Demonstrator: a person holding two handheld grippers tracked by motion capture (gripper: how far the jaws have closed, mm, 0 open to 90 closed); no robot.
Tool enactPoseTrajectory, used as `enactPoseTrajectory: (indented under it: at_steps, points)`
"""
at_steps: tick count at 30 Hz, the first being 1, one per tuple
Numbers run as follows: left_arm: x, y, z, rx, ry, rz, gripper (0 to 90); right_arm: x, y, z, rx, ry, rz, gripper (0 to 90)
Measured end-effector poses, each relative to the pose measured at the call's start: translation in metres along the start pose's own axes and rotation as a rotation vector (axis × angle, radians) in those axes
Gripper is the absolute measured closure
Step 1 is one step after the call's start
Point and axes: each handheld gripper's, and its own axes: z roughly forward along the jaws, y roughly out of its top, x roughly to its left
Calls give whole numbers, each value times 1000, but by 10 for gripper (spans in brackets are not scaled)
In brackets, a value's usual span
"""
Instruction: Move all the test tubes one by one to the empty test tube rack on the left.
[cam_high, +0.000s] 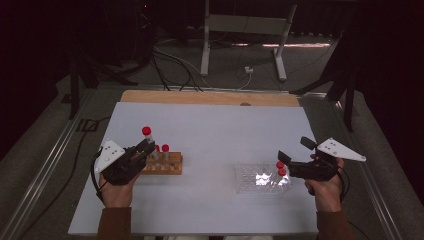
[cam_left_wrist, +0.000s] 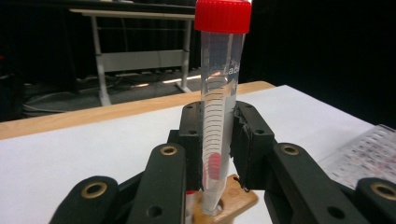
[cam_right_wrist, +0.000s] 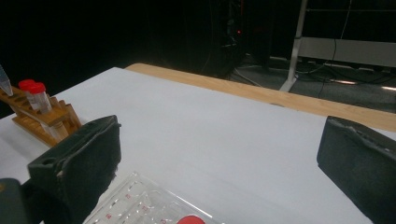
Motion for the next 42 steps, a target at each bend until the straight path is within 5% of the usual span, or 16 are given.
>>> enactPoseTrajectory:
  at_steps: [13,20,29,42]
  points:
    - [18,-18,3,9,89,1,759,-4,-1,-3,-14,-7,9,0]
    - [25,-32,12,56,122,5,758,-3,-3,-2,-9,0,10,0]
    - [28,-47,15,92,128,-20,752,-4,-3,-3,-12,2,10,0]
    - [22,-58,15,147,132,-1,747,-6,-3,-8,-24,-4,17,0]
